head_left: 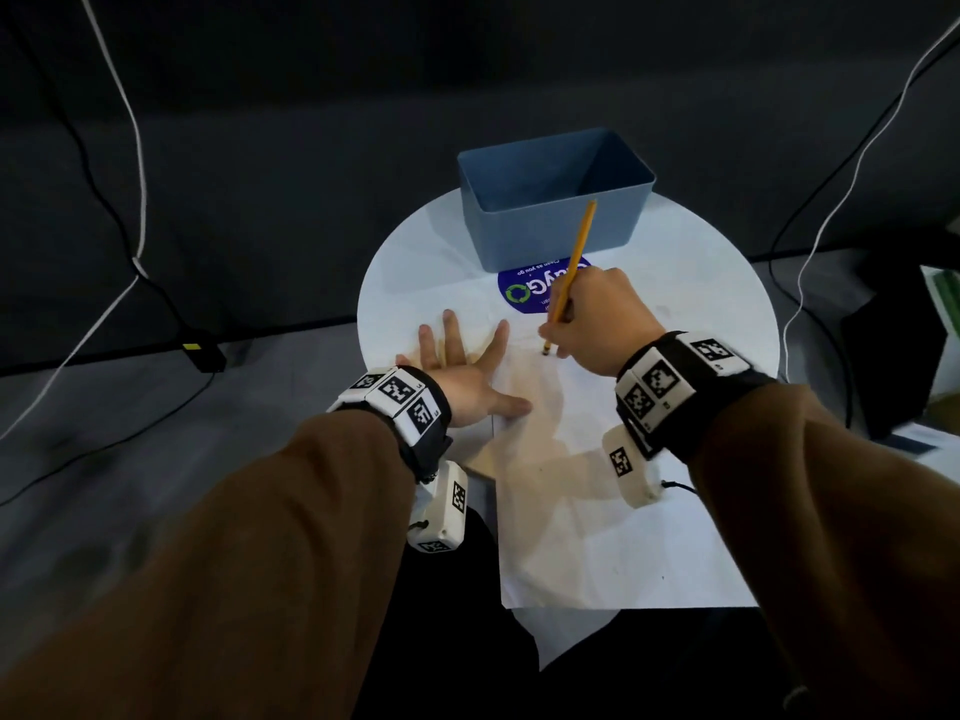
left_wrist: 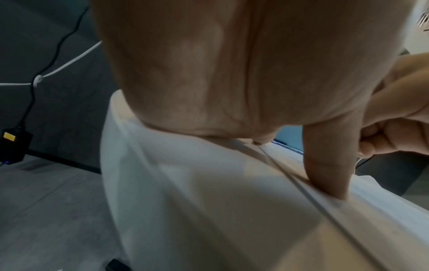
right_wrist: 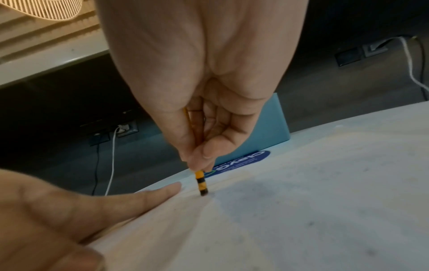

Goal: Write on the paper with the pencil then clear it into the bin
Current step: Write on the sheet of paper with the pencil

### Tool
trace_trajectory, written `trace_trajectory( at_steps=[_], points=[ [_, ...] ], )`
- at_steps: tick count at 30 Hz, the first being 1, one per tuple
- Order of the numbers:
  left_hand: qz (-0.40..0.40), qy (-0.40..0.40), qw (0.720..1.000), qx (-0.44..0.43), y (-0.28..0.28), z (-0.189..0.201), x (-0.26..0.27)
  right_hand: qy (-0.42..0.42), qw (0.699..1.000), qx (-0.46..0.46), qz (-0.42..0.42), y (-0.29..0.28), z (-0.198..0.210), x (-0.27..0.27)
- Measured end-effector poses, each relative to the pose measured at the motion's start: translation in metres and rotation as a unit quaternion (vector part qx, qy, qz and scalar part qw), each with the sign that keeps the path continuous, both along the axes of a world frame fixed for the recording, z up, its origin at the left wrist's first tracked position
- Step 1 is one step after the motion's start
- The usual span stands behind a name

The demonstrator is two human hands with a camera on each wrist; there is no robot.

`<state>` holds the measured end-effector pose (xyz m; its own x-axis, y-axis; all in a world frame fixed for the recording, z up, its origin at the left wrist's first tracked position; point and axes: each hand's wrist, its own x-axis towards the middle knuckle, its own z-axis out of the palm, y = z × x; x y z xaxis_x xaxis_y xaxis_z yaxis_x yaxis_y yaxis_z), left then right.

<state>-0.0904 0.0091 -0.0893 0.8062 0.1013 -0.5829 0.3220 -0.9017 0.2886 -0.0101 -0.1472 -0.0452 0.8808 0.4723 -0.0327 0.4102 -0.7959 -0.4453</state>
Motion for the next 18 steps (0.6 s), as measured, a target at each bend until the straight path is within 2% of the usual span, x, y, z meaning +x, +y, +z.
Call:
trace_trajectory(
  at_steps=[2, 5, 8, 14, 18],
  points=[
    [0.000, 0.001, 1.000, -0.001, 0.001, 0.000, 0.001, -0.002, 1.000, 0.005, -0.014, -0.004, 0.003, 0.002],
    [-0.008, 0.005, 1.000, -0.002, 0.001, 0.001, 0.001, 0.008, 0.999, 0.044, 0.017, 0.007, 0.004, -0.008],
    [-0.010, 0.002, 1.000, -0.001, 0.000, 0.002, -0.001, 0.013, 0.998, 0.043, 0.042, 0.016, -0.001, -0.015],
    [-0.005, 0.002, 1.000, -0.008, -0.001, 0.004, -0.001, 0.001, 0.997, 0.007, -0.072, -0.028, 0.001, 0.009],
    [-0.005, 0.004, 1.000, -0.008, -0.002, 0.005, 0.000, -0.002, 0.997, 0.039, -0.064, -0.024, 0.002, 0.005]
  ],
)
